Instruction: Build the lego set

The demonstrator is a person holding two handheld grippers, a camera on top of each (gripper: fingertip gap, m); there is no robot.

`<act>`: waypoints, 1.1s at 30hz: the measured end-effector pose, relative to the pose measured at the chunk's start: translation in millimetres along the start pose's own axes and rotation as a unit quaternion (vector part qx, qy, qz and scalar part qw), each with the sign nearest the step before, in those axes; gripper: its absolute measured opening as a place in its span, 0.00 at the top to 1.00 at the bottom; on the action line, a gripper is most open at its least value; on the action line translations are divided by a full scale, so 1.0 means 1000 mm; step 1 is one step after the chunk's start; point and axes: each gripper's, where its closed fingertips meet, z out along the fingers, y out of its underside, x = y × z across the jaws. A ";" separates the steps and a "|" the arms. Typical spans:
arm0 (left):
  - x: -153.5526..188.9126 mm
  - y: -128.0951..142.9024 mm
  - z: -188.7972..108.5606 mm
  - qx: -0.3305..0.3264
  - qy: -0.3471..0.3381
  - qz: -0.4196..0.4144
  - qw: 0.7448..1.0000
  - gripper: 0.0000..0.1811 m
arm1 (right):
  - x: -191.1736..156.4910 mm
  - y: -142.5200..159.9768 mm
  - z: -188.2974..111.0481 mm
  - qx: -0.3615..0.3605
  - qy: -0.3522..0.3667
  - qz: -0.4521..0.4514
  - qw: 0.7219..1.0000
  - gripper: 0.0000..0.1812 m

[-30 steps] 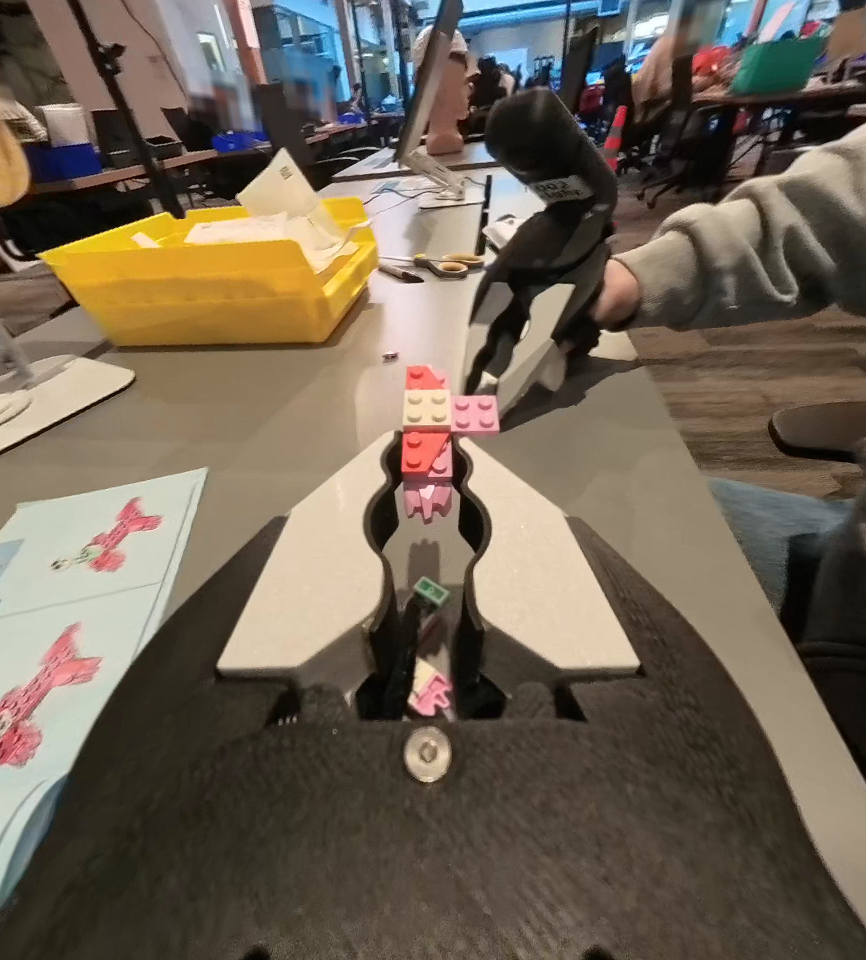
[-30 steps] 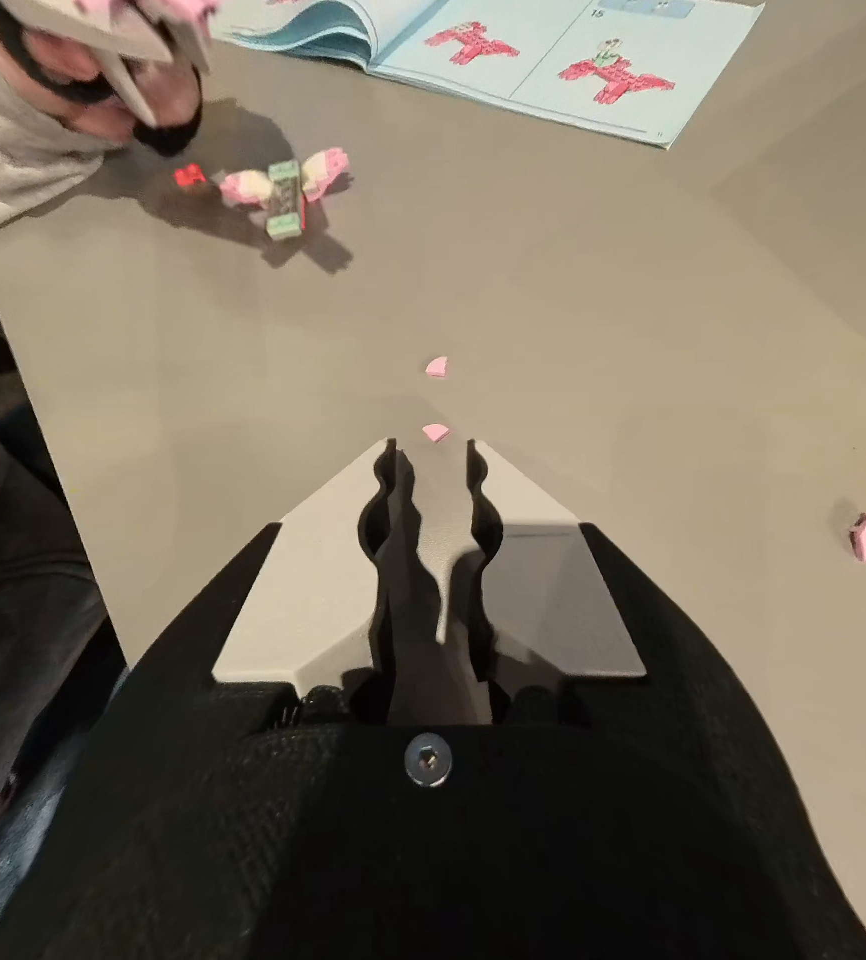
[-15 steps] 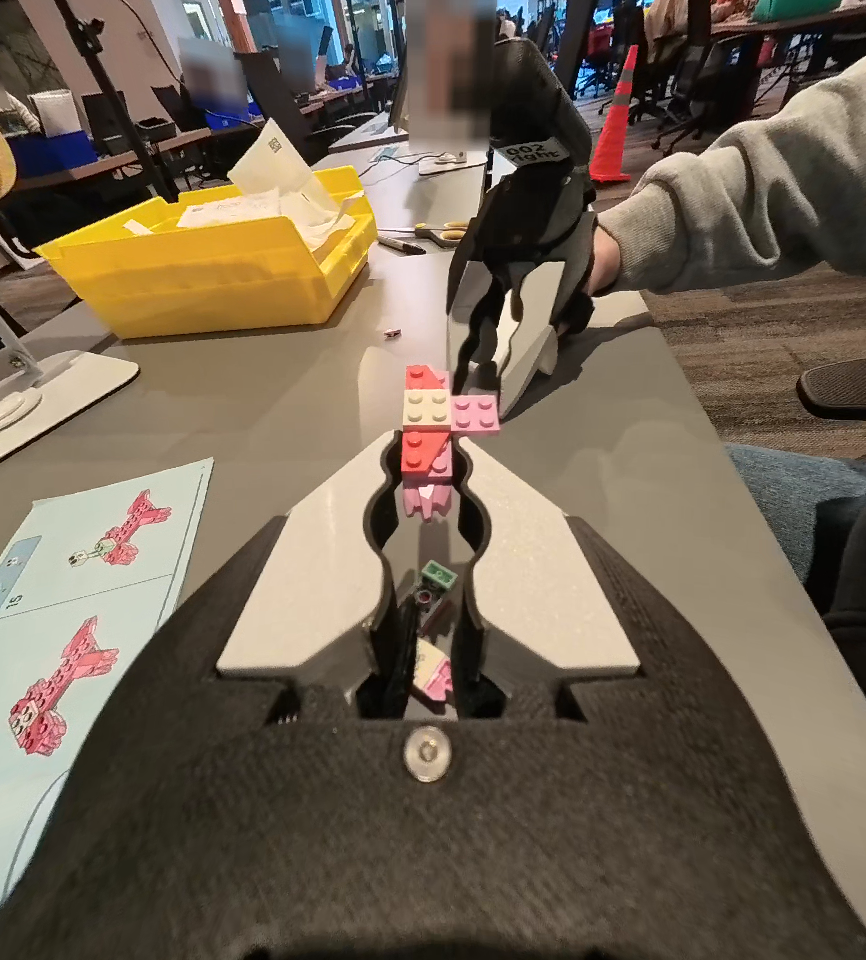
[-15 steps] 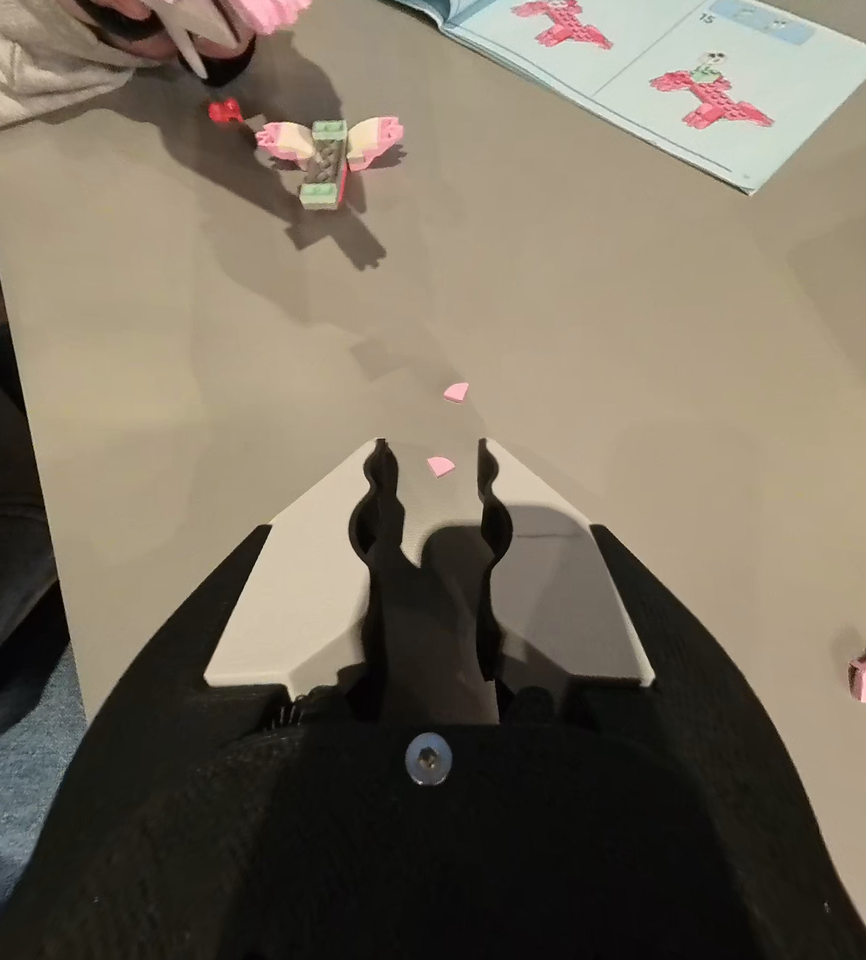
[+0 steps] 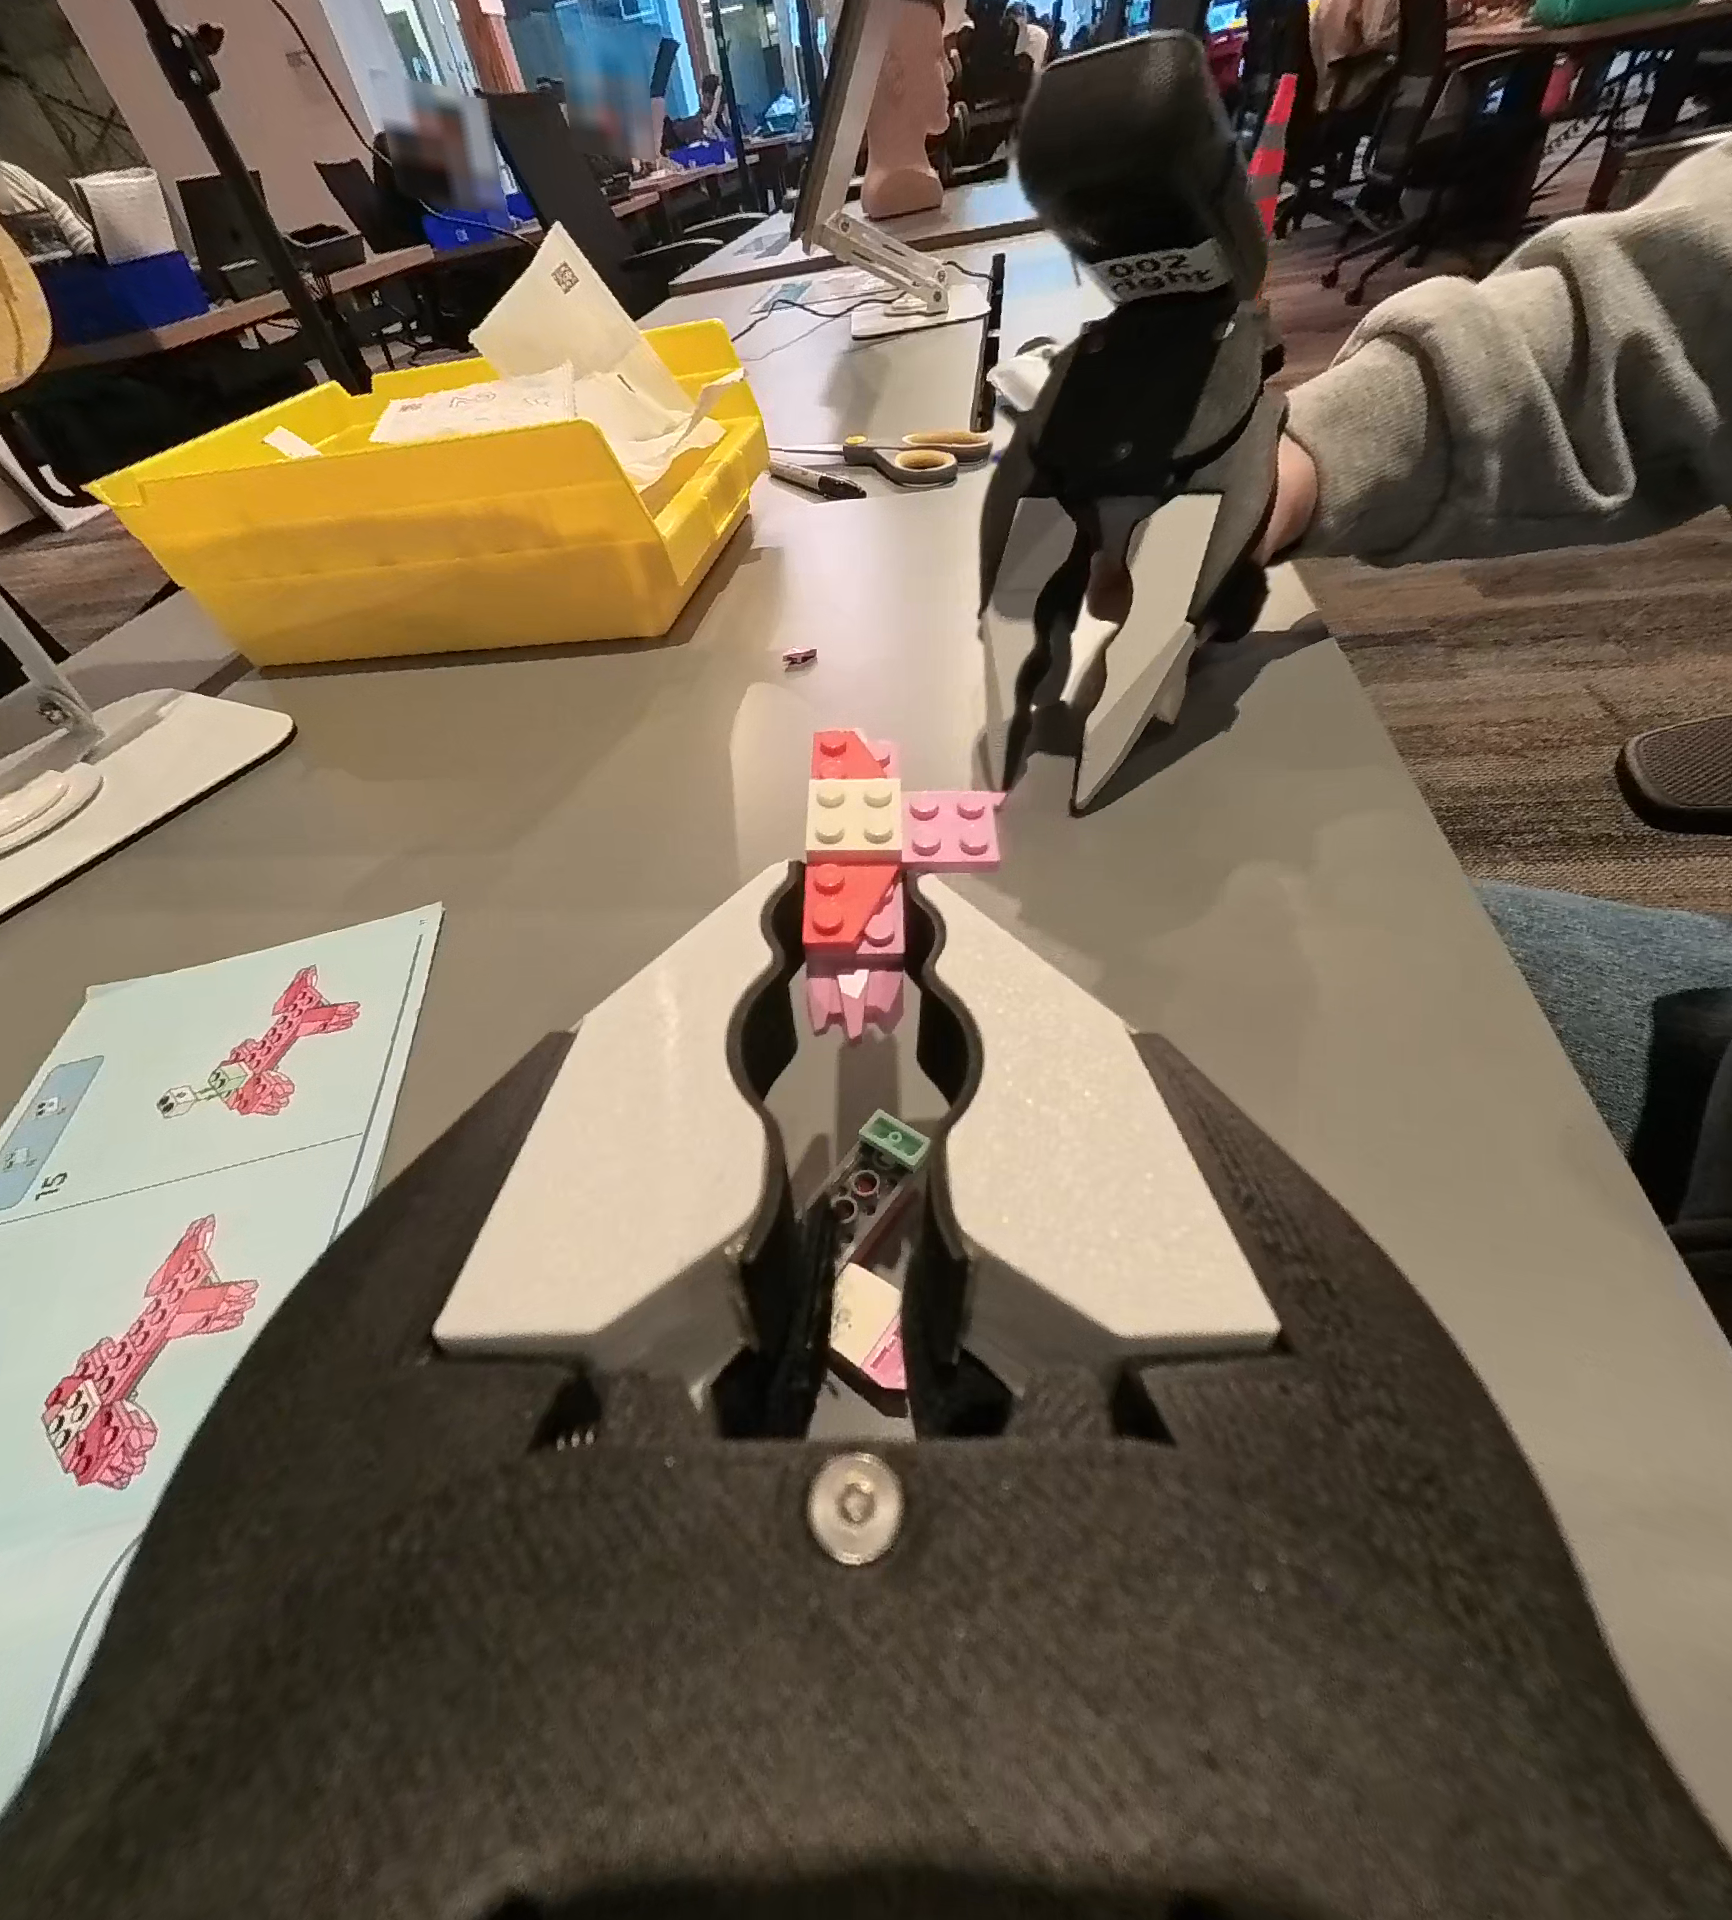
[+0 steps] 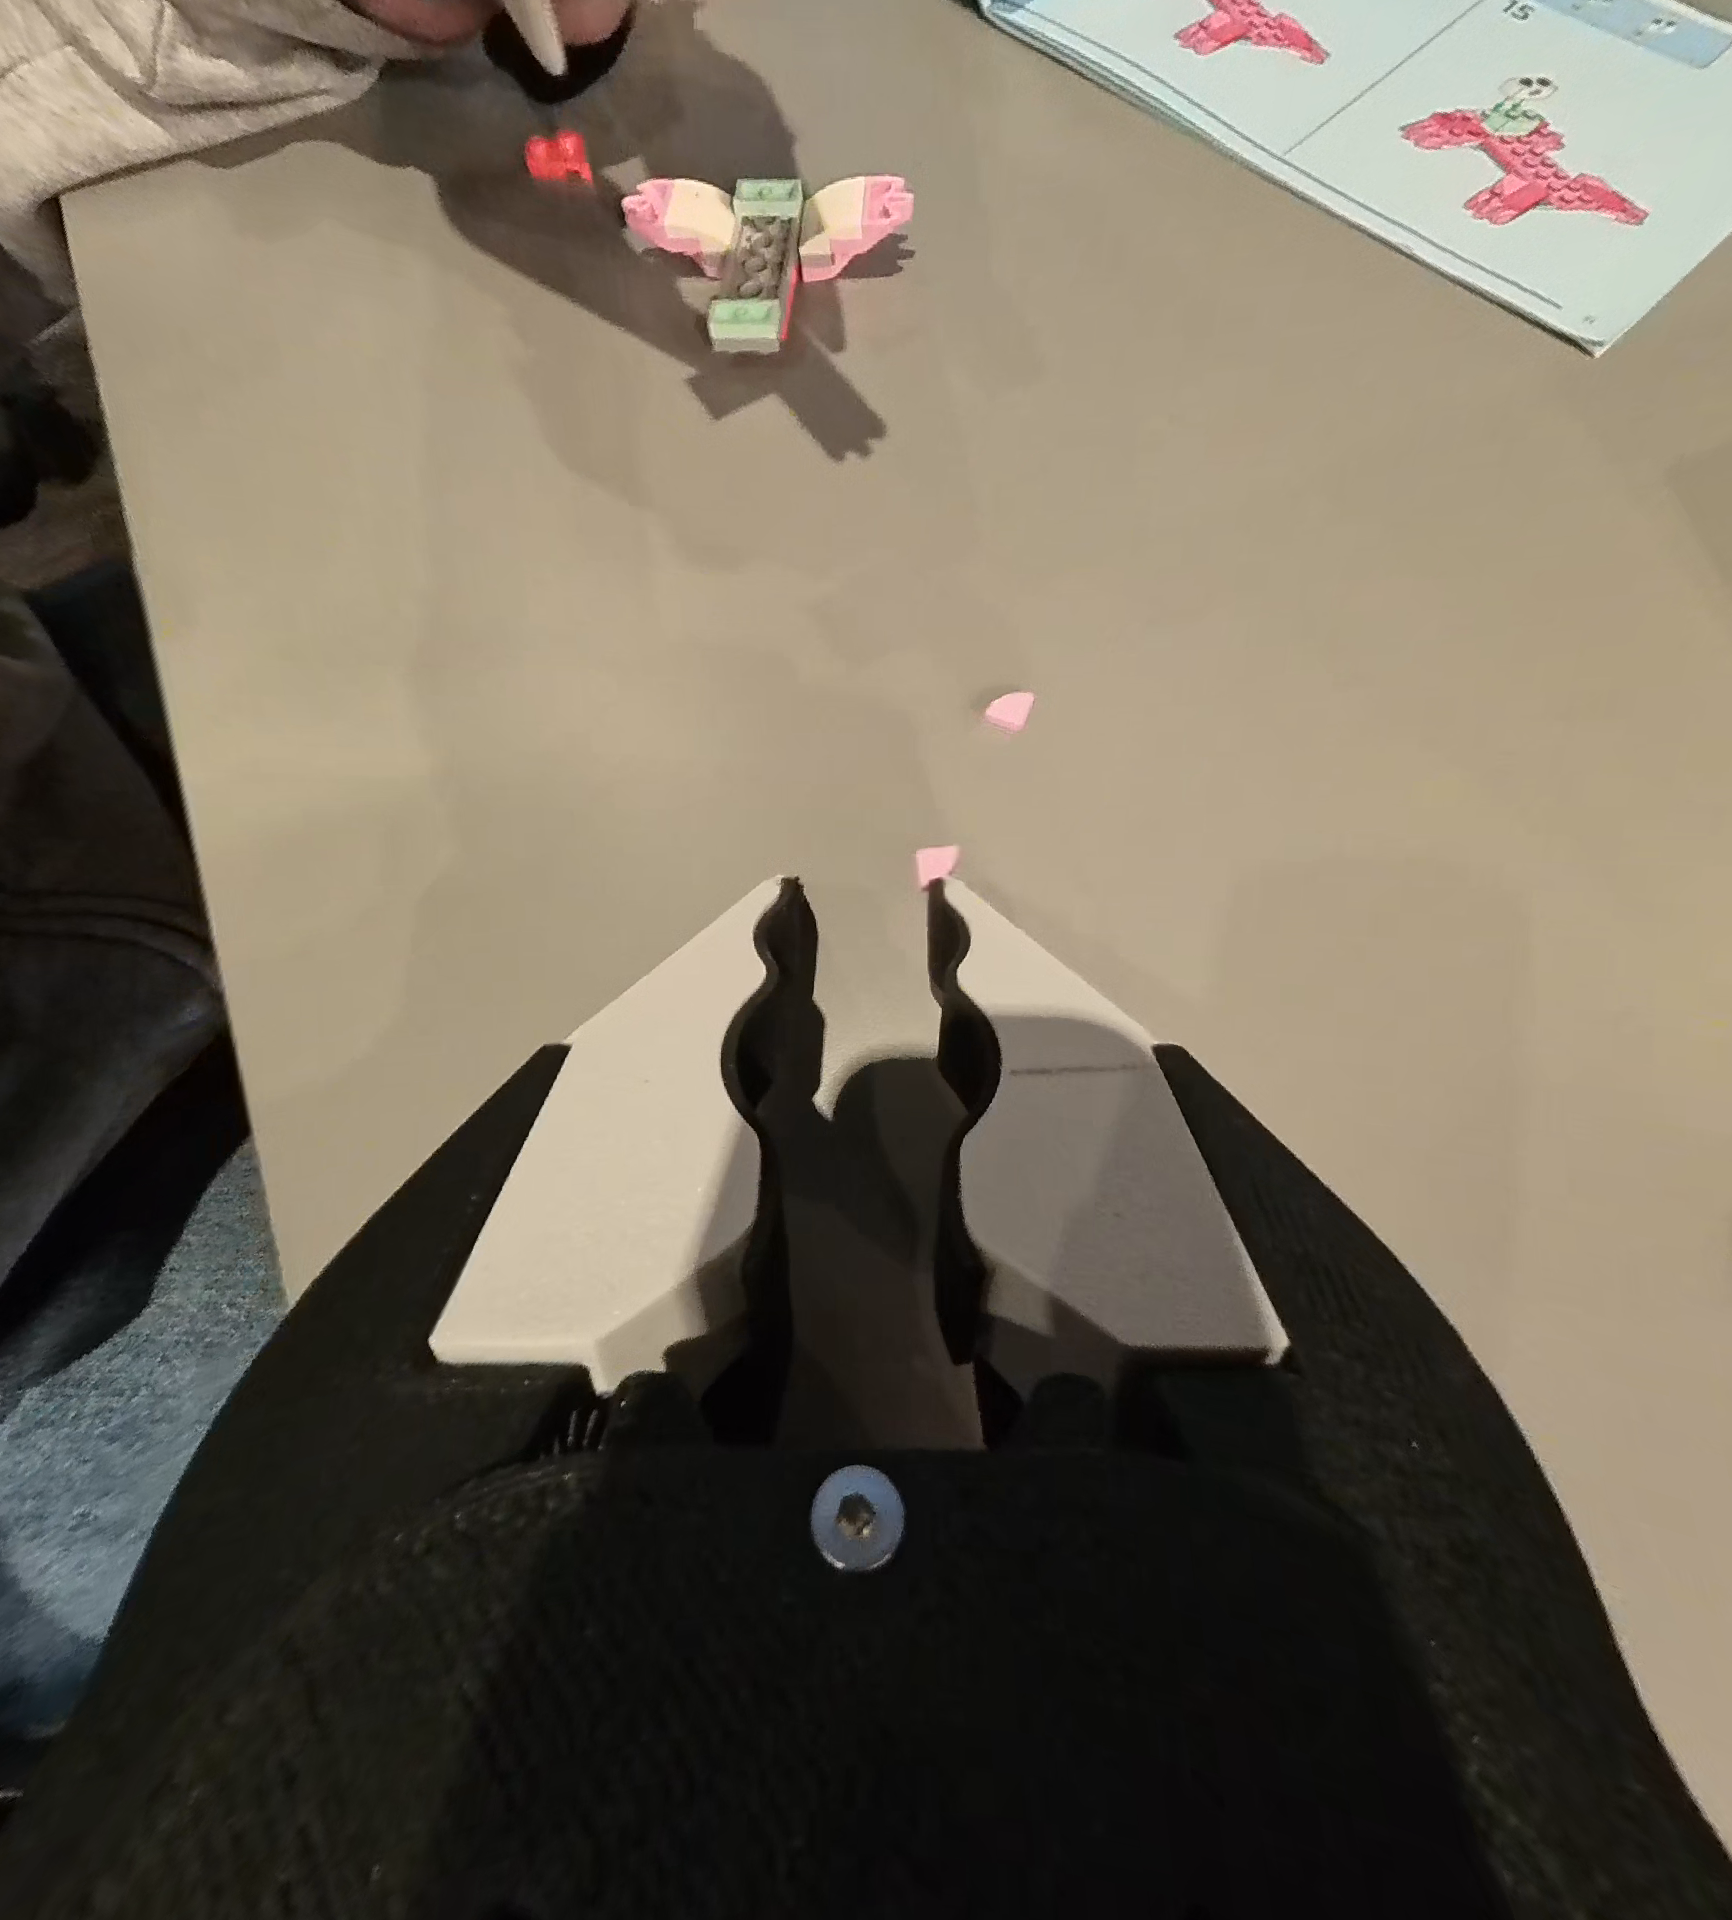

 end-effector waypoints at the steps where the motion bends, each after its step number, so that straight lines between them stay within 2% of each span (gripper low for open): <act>1: 0.000 0.000 0.000 -0.001 0.000 0.000 1.000 0.91 | -0.004 0.000 0.000 0.000 -0.006 -0.004 1.000 0.87; 4: 0.000 0.001 0.001 -0.002 0.001 0.000 1.000 0.91 | -0.006 -0.002 -0.002 0.011 -0.004 -0.008 1.000 0.89; 7: 0.000 0.002 0.001 -0.004 0.002 0.000 1.000 0.91 | 0.008 -0.008 -0.006 0.034 0.025 0.010 0.999 0.89; 10: 0.000 0.002 0.001 -0.005 0.001 0.001 1.000 0.91 | 0.011 -0.004 -0.003 0.018 0.026 0.019 0.999 0.88; 17: 0.000 0.002 0.001 -0.003 0.002 0.001 1.000 0.91 | -0.009 -0.005 0.003 0.005 -0.020 0.007 1.000 0.92; 22: 0.001 0.002 0.001 -0.005 0.004 0.001 1.000 0.91 | 0.003 -0.011 0.002 0.023 0.011 -0.025 0.999 0.90; 29: 0.001 0.003 0.001 -0.008 0.004 0.002 1.000 0.91 | 0.004 -0.007 0.010 -0.004 -0.027 -0.048 0.998 0.87; 33: 0.000 0.003 0.000 -0.006 0.003 0.000 1.000 0.91 | 0.004 -0.005 0.007 -0.004 -0.031 -0.048 0.998 0.90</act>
